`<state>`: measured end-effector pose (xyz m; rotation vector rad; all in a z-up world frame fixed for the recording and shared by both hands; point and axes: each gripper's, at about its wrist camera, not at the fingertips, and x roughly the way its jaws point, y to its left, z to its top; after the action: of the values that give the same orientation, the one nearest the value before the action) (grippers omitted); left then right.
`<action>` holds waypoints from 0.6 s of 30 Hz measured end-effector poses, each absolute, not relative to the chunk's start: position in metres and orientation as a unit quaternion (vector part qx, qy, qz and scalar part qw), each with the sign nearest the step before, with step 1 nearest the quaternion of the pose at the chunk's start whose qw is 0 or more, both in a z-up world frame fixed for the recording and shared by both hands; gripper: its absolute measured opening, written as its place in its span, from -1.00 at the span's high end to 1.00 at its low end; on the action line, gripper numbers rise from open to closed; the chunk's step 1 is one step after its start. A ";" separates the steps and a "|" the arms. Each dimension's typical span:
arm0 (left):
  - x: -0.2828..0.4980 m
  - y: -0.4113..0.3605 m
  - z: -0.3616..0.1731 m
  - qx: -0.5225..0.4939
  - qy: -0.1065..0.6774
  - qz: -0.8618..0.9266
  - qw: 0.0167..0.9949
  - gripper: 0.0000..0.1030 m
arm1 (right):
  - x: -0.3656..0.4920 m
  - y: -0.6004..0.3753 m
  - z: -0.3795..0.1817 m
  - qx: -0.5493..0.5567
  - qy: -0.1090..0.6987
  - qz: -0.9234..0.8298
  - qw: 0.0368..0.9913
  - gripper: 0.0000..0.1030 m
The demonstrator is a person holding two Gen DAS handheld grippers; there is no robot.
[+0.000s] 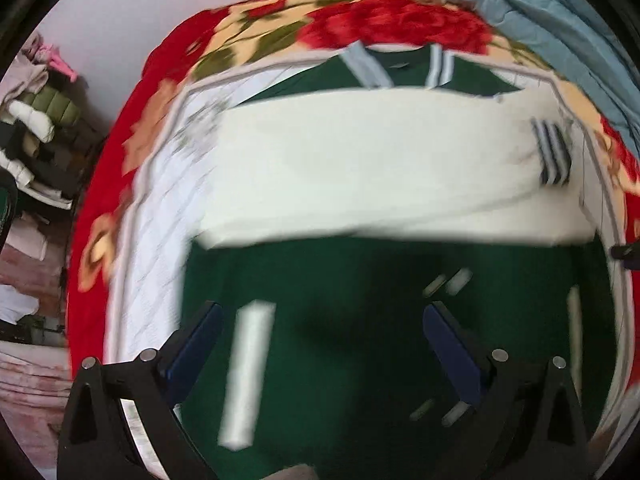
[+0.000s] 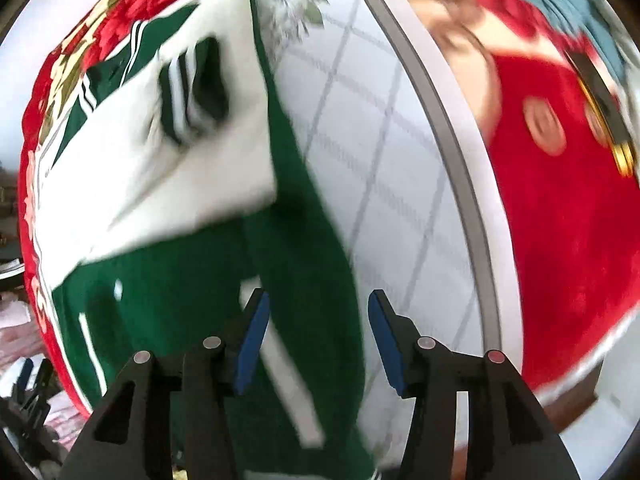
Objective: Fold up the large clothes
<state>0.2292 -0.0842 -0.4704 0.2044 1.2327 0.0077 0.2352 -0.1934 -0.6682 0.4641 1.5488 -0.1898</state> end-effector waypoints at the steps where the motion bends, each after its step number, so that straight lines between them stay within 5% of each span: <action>1: 0.239 -0.103 -0.480 0.090 0.579 -0.002 0.810 -0.98 | 0.251 -0.199 -0.680 0.205 0.695 -0.068 0.686 -0.04; 3: 0.260 -0.152 -0.513 0.098 0.597 -0.006 0.796 -0.98 | 0.270 -0.206 -0.695 0.204 0.703 -0.028 0.680 -0.03; 6: 0.281 -0.191 -0.559 0.132 0.622 0.009 0.772 -0.98 | 0.275 -0.208 -0.719 0.201 0.720 0.035 0.663 0.57; 9: 0.290 -0.205 -0.585 0.149 0.630 0.023 0.762 -1.00 | 0.270 -0.209 -0.708 0.179 0.702 0.046 0.688 0.65; 12: 0.290 -0.200 -0.582 0.153 0.627 0.034 0.763 -1.00 | 0.252 -0.233 -0.688 0.188 0.675 -0.008 0.713 1.00; 18: 0.287 -0.203 -0.576 0.162 0.629 0.053 0.759 -1.00 | 0.231 -0.304 -0.713 0.326 0.692 0.005 0.644 0.99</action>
<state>0.2870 -0.2025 -0.5764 0.3525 1.3703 0.1151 0.2312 -0.3036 -0.7132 0.7435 1.5757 0.0108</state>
